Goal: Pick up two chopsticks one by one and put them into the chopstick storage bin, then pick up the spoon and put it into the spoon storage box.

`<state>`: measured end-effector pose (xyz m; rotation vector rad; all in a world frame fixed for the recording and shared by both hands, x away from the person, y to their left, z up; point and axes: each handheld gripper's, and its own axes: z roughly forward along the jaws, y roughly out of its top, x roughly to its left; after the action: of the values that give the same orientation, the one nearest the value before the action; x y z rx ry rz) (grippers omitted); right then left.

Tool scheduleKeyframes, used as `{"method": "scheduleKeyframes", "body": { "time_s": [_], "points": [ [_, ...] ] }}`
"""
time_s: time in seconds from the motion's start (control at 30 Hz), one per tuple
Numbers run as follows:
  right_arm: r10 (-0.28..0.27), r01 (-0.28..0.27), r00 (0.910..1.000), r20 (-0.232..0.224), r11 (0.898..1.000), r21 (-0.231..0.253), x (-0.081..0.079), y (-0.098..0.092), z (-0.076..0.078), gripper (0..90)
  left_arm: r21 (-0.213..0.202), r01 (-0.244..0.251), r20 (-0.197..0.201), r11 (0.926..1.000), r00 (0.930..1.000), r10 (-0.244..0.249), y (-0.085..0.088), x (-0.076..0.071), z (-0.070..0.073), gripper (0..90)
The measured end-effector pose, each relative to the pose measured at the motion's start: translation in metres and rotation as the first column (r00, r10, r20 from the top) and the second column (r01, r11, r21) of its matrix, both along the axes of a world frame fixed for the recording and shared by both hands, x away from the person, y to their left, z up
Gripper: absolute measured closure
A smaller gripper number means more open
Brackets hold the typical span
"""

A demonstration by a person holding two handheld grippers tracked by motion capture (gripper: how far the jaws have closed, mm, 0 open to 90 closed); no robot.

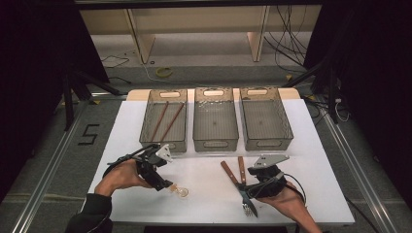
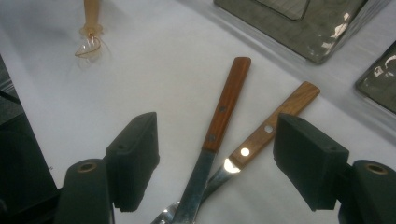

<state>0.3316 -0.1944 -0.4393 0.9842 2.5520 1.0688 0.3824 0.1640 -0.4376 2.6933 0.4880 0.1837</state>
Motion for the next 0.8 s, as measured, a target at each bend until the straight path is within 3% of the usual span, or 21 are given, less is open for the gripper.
{"method": "scheduleKeyframes", "body": {
  "time_s": [0.27,0.43,0.8],
  "points": [
    [-0.007,0.007,1.0,-0.001,1.0,-0.001,-0.002,-0.003,-0.001,31.9,0.076,0.031,-0.029,0.9966,0.9992,-0.029,-0.001,-0.001,-0.01,18.5],
    [-0.008,0.008,1.0,-0.002,1.0,-0.002,-0.002,-0.004,-0.001,31.9,0.121,0.078,-0.039,0.9895,0.9965,-0.074,-0.002,-0.002,-0.012,19.8],
    [-0.004,0.004,1.0,0.004,1.0,-0.013,-0.005,-0.001,0.0,32.2,0.155,0.093,-0.046,0.9835,0.9951,-0.087,-0.004,-0.005,-0.018,24.3]
  ]
}}
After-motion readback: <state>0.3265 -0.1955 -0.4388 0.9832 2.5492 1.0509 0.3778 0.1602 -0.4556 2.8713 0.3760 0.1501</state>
